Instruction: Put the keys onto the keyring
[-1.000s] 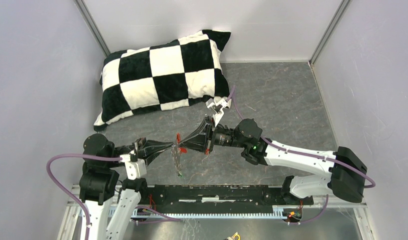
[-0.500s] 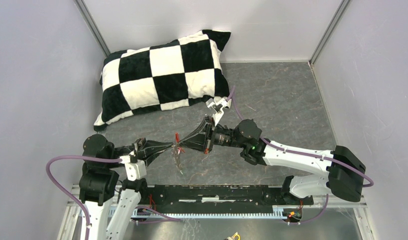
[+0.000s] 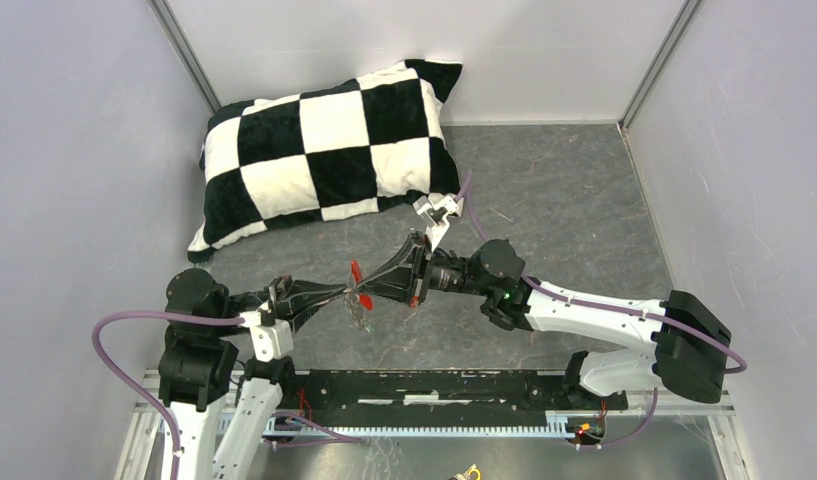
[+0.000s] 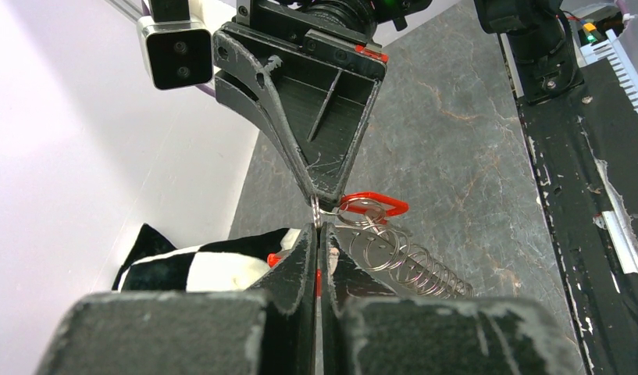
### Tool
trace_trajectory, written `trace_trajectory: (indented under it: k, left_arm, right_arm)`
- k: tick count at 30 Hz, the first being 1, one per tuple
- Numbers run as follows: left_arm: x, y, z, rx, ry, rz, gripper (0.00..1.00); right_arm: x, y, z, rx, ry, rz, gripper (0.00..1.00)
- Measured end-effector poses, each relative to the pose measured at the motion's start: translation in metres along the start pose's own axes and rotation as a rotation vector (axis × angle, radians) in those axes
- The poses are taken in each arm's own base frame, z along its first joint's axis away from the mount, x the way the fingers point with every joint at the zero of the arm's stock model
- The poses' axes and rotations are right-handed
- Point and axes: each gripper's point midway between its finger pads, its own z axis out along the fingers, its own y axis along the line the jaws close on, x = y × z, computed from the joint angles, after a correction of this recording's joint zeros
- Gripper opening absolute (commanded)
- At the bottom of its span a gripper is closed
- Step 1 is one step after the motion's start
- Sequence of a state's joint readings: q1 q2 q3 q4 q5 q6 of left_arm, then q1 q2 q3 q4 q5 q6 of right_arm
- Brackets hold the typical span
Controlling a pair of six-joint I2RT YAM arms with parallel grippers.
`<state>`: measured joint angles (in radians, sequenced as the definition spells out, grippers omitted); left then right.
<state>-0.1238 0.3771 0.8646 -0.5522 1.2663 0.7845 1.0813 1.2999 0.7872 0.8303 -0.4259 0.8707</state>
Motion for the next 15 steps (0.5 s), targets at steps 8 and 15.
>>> trace_trajectory:
  k: [8,15]
  left_arm:
    - [0.0001,0.0001,0.0,-0.001,0.001,0.0,0.02]
    - [0.0001,0.0001,0.0,-0.001,0.001,0.0,0.02]
  right_arm:
    - [-0.0027,0.0059,0.0004,-0.027,-0.009,-0.004,0.0]
    - [-0.0032,0.0077,0.0003,-0.035,-0.009,-0.003,0.0]
